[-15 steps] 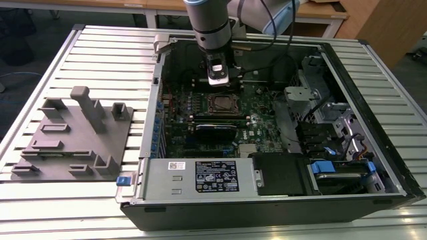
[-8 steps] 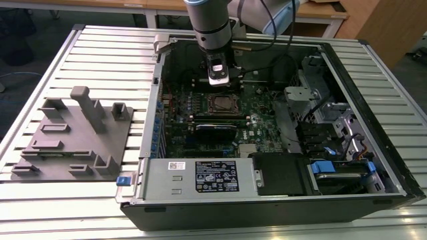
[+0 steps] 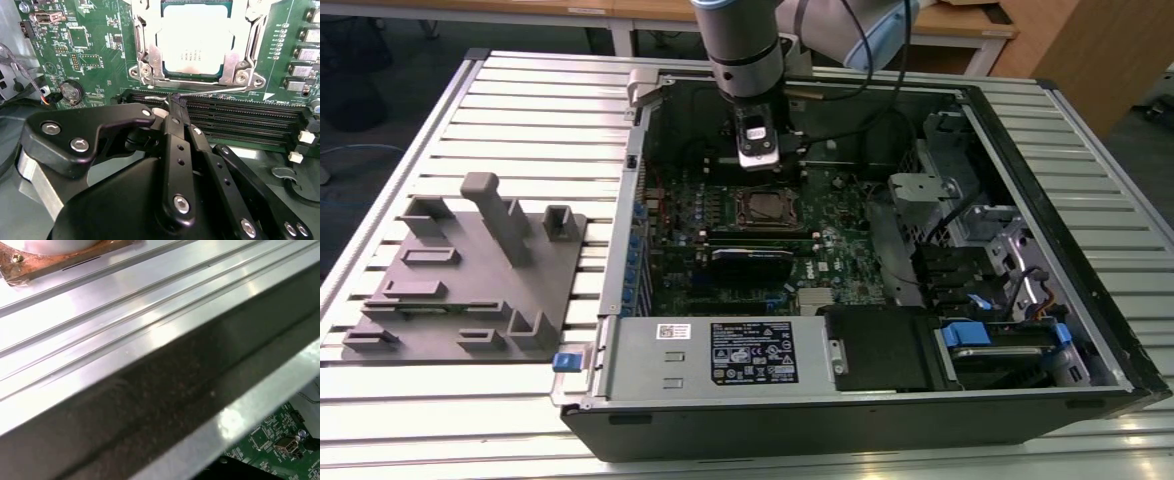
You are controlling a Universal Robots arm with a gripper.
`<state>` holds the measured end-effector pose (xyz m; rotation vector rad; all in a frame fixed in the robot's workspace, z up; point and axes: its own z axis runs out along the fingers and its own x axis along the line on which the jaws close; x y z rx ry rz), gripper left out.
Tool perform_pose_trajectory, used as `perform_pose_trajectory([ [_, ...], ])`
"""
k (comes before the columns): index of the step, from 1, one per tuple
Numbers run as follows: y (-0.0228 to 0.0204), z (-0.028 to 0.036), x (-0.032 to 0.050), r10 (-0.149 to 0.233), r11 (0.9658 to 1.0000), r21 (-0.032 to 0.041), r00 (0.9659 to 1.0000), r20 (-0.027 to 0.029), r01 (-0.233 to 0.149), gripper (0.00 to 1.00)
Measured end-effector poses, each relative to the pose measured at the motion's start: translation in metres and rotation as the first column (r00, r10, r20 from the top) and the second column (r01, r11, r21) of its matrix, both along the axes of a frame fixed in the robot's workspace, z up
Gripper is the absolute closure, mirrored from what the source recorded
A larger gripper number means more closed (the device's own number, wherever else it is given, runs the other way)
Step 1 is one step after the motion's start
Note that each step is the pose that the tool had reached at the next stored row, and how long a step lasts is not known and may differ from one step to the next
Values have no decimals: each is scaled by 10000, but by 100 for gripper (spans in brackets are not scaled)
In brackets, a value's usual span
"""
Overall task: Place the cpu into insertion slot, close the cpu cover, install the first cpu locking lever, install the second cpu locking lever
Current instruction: 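Install the first cpu locking lever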
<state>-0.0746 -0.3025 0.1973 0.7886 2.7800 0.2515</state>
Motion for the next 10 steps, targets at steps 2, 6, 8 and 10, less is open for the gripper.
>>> perform_pose_trajectory([
  [2,0,-2,9,-2,10000,-5,10000,1,2,90],
  [6,-1,-3,22,-2,10000,-12,10000,0,2,90],
  [8,-3,-4,23,-3,10000,-16,10000,-1,3,90],
  [10,-5,-8,24,-2,10000,-14,10000,1,2,90],
])
